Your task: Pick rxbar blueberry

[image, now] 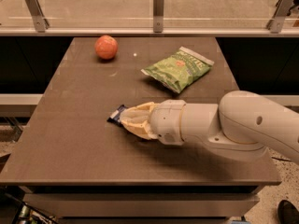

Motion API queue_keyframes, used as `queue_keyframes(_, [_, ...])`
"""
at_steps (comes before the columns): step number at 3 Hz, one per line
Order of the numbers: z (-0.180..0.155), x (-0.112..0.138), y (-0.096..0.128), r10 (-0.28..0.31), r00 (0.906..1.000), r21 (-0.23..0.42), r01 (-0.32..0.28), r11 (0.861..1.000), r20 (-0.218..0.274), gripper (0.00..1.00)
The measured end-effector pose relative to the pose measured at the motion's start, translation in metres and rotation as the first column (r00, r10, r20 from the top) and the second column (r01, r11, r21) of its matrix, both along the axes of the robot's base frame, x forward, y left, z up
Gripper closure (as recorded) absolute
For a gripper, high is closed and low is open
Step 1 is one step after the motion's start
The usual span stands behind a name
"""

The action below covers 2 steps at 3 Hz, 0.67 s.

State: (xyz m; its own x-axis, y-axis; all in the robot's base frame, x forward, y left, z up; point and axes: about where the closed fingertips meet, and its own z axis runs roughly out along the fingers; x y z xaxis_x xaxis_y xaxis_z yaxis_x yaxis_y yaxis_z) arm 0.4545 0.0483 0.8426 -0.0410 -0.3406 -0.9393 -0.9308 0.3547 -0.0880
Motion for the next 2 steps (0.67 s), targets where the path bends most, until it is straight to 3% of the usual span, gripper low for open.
queue_keyframes(2, [0.025,0.0,-0.001,0.025,0.9994,-0.018,-0.024,1.0,0.025,1.0])
